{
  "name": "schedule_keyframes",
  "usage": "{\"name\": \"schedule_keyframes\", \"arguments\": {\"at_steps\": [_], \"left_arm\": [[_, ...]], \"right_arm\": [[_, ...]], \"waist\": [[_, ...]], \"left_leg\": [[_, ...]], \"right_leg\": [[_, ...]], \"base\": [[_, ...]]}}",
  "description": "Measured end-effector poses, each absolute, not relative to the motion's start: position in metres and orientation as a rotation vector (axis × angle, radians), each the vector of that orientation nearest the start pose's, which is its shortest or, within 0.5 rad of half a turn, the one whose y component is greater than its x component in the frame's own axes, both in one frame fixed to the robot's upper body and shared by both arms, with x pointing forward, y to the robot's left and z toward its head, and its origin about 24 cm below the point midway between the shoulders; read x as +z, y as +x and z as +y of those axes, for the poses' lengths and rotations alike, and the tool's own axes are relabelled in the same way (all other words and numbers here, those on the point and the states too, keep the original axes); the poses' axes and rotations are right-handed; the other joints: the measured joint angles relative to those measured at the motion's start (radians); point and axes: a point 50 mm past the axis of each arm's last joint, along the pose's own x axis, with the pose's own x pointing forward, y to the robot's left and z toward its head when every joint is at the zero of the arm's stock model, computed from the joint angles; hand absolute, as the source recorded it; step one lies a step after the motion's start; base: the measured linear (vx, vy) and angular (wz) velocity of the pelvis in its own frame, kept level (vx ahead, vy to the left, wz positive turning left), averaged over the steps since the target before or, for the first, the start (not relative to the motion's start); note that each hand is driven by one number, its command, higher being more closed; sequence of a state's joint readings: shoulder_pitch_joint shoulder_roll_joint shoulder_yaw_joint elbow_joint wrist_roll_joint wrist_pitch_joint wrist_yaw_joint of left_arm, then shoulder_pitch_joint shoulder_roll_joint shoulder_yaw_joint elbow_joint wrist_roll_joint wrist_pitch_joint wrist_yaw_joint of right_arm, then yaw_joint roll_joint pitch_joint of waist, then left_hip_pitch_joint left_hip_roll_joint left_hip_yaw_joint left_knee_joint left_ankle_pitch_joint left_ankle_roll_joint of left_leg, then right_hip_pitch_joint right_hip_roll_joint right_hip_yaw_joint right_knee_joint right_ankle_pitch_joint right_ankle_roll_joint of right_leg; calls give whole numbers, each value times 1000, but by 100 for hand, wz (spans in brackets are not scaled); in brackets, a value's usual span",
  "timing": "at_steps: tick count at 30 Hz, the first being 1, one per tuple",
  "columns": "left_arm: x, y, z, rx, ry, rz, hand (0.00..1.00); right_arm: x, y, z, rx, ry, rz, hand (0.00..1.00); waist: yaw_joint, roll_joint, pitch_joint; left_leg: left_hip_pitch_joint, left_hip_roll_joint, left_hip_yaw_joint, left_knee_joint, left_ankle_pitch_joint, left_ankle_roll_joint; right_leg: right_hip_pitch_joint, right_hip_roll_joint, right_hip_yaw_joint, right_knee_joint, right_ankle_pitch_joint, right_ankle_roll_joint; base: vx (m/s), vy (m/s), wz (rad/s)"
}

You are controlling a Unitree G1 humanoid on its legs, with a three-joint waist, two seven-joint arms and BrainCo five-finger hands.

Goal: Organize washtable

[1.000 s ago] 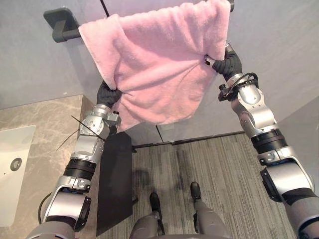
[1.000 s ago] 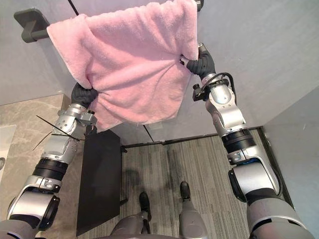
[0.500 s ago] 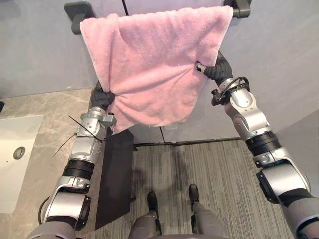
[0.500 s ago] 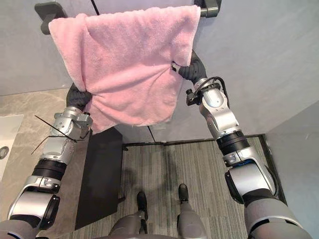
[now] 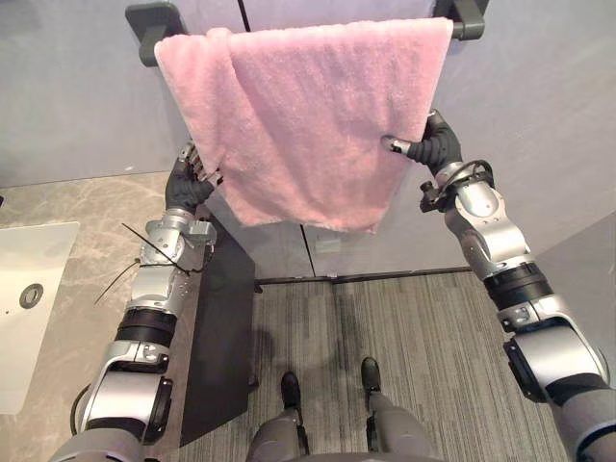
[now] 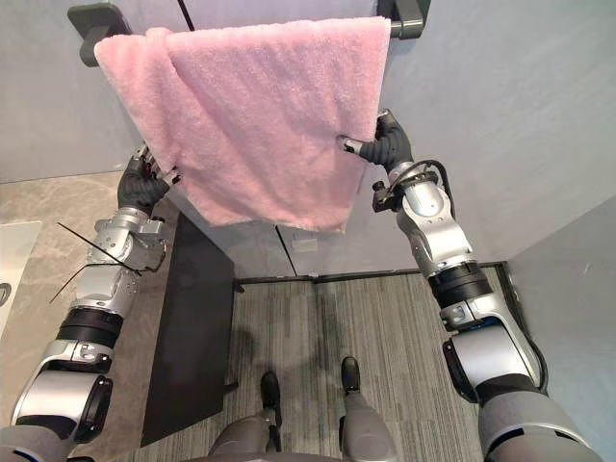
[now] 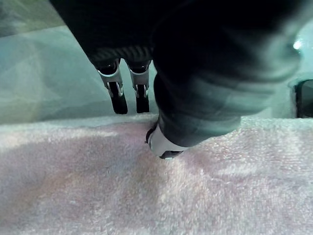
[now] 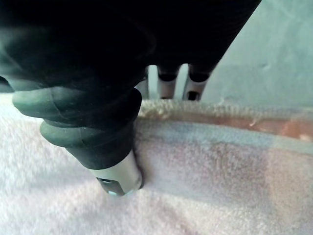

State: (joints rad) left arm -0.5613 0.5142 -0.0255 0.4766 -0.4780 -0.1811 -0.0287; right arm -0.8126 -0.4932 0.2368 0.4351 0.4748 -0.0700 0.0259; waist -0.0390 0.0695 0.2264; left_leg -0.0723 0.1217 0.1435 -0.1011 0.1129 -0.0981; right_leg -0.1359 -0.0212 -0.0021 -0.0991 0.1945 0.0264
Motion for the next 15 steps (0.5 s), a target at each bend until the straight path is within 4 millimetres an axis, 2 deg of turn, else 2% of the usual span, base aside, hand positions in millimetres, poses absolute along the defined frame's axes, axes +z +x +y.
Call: {"name": "schedule_keyframes", "arguments": {"at_steps": [3, 8, 12, 13, 15], "left_arm": [[154, 347, 247, 11, 23, -306, 0], [157, 344, 254, 17, 27, -311, 0], [167, 329, 281, 118, 23, -365, 0], [170, 320, 293, 157, 23, -385, 0], [173, 308, 308, 219, 9, -415, 0]], "right_arm": [[205, 369, -180, 206, -115, -364, 0], [179, 360, -207, 159, -63, -281, 0], [158, 344, -243, 72, -3, -222, 0], [153, 336, -261, 14, 14, -210, 0], [149, 325, -284, -60, 22, -199, 0]], "waist": [[0, -2, -1], [0, -4, -5], [0, -5, -14], [-2, -4, -30], [-2, -4, -54]], "left_leg": [[1, 0, -3, 0, 0, 0], [4, -1, -9, 0, 0, 0], [2, -2, -14, 0, 1, 1], [3, -2, -16, 0, 1, 1], [10, -1, -16, 0, 0, 1]], "right_leg": [[3, 0, -3, 0, 0, 0], [11, -1, -13, 0, -1, -1], [12, -1, -21, 0, -4, -2], [14, -1, -22, 0, -6, -3], [23, -1, -24, 0, -12, -4]], "base": [[-7, 12, 3], [-8, 17, 5], [2, 18, 5], [12, 13, 5], [28, 19, 4]]}}
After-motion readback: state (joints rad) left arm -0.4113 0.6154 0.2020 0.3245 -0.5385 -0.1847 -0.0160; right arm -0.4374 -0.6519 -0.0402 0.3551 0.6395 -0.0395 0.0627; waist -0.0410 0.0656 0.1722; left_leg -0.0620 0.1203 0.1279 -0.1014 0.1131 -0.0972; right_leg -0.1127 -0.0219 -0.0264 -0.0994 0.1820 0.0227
